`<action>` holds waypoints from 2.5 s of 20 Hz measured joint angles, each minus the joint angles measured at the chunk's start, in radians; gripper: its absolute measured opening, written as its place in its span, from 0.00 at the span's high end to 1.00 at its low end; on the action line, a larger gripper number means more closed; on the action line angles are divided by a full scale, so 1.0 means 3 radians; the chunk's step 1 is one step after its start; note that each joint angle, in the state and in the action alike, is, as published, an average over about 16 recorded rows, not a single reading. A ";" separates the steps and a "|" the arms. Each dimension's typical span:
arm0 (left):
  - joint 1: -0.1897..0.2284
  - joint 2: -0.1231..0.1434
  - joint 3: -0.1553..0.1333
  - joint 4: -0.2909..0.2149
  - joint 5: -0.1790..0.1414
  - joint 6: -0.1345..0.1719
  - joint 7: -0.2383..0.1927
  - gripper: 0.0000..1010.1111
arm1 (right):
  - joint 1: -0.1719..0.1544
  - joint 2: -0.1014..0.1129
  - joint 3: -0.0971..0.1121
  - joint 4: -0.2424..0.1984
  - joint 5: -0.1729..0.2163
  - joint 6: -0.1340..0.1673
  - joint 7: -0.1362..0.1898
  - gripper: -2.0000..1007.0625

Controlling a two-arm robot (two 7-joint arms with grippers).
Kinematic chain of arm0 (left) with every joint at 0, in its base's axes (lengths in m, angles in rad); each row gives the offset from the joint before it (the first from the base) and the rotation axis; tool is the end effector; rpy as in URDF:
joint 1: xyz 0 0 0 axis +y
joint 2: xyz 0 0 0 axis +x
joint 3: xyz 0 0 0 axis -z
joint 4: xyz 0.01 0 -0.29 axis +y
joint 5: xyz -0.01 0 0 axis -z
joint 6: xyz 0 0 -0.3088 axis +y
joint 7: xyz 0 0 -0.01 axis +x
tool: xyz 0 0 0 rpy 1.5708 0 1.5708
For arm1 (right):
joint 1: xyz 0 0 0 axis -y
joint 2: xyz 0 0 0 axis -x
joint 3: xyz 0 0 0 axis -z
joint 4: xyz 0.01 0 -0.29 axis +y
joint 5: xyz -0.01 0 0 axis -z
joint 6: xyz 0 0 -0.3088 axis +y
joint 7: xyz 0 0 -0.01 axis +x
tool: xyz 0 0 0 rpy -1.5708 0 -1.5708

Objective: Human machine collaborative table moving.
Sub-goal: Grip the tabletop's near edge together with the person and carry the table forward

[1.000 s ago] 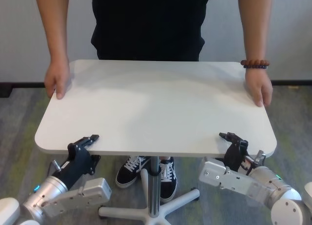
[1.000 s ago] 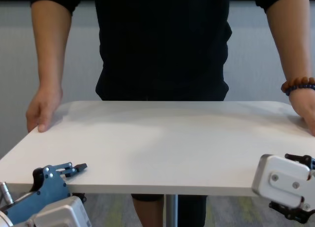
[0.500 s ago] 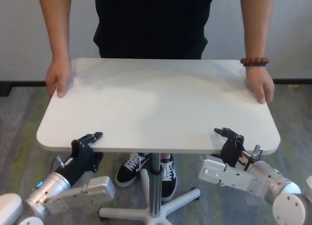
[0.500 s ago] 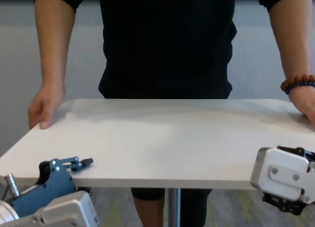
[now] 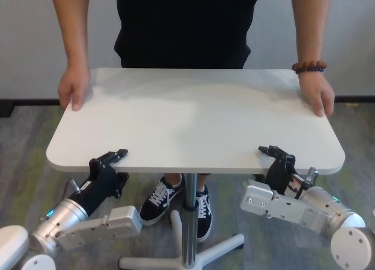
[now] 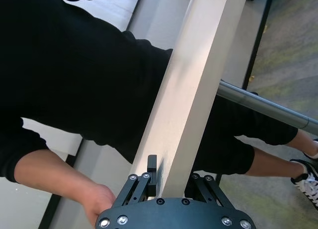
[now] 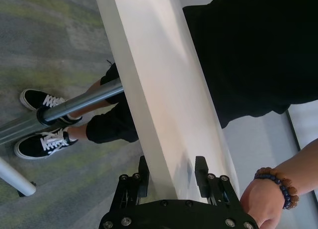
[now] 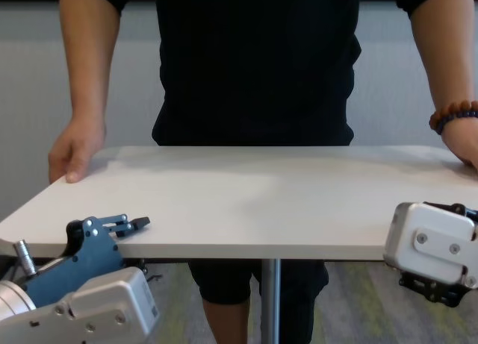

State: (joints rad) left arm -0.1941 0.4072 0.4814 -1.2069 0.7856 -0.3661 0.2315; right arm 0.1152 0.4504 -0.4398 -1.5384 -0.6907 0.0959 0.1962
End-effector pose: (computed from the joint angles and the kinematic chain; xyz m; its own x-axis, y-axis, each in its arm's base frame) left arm 0.3474 0.0309 -0.3734 0.1925 0.3336 0.9229 -0.8574 0.5146 -0.0071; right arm 0.3344 -0.0101 -0.3042 0.4242 -0.2807 0.8610 0.8815 0.3459 -0.3215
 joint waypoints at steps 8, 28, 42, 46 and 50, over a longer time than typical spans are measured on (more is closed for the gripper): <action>-0.0066 -0.0038 0.0032 -0.0005 0.0048 0.0028 0.0039 0.69 | 0.0027 0.0029 0.0052 -0.0074 -0.0063 0.0015 0.0099 0.41; -0.0563 -0.0271 0.0212 0.0500 0.0200 0.0010 0.0264 0.69 | 0.0677 0.0105 -0.0106 0.0402 -0.0117 -0.0276 0.0349 0.41; -0.1127 -0.0575 0.0401 0.1373 0.0337 -0.0156 0.0618 0.69 | 0.1256 -0.0070 -0.0354 0.1257 -0.0107 -0.0692 0.0253 0.40; -0.1288 -0.0679 0.0469 0.1665 0.0391 -0.0220 0.0711 0.69 | 0.1410 -0.0151 -0.0431 0.1551 -0.0112 -0.0827 0.0198 0.40; -0.1398 -0.0751 0.0523 0.1875 0.0437 -0.0269 0.0770 0.69 | 0.1558 -0.0237 -0.0512 0.1852 -0.0122 -0.0961 0.0141 0.40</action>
State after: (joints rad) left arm -0.6135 0.1820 0.6381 -0.6443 0.9166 -0.4468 0.4625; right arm 0.5828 0.3791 -0.5934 -0.9828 -0.7274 -0.1924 0.2386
